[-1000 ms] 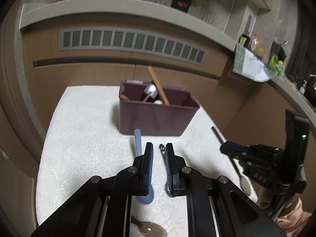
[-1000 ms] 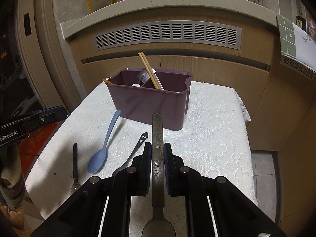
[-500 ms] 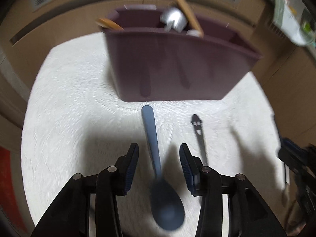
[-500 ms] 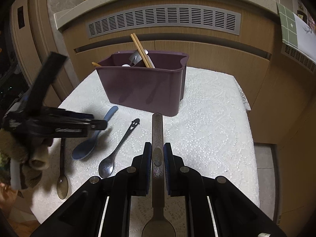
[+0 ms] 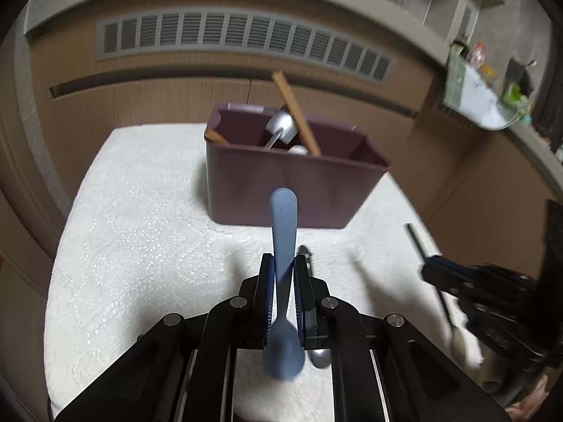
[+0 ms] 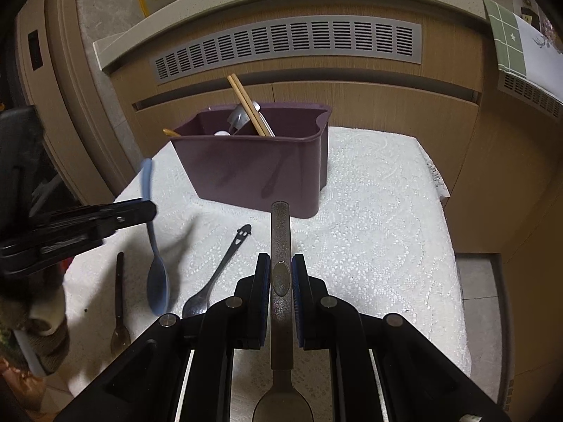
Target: Organize utensils
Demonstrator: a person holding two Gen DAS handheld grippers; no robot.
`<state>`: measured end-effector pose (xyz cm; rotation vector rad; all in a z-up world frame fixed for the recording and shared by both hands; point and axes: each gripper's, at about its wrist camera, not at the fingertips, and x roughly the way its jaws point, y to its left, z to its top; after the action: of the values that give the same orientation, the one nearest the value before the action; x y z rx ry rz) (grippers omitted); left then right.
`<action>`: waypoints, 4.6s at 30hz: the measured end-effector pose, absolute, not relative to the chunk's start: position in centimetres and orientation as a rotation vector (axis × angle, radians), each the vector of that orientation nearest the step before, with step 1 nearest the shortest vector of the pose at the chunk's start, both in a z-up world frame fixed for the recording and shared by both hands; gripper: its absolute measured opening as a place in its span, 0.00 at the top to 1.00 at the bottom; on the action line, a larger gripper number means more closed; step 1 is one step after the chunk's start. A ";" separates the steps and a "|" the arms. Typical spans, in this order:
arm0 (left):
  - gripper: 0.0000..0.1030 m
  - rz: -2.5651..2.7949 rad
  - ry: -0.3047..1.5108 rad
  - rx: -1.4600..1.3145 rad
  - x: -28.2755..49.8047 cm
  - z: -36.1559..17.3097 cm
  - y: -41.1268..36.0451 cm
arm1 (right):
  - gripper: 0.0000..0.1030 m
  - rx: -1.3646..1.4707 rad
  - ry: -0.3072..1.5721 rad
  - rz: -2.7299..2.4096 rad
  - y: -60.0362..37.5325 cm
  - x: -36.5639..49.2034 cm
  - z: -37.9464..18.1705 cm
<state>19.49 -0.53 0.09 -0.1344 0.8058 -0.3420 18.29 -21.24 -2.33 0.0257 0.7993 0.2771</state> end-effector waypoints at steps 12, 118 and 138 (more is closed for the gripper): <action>0.89 -0.399 0.583 -0.156 20.5 9.0 0.4 | 0.89 0.045 0.616 0.328 -20.9 19.5 4.8; 0.60 -0.351 1.146 0.020 17.8 -5.9 1.0 | 0.94 -0.169 1.011 0.382 -16.7 22.8 -8.3; 0.88 -0.356 1.137 0.085 22.3 -6.2 -4.0 | 0.94 -0.012 0.954 0.366 -20.9 19.7 -6.1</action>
<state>22.30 -3.96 -6.19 0.0855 1.1369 -0.3557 19.74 -20.87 -6.13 -0.0116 0.9538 0.3660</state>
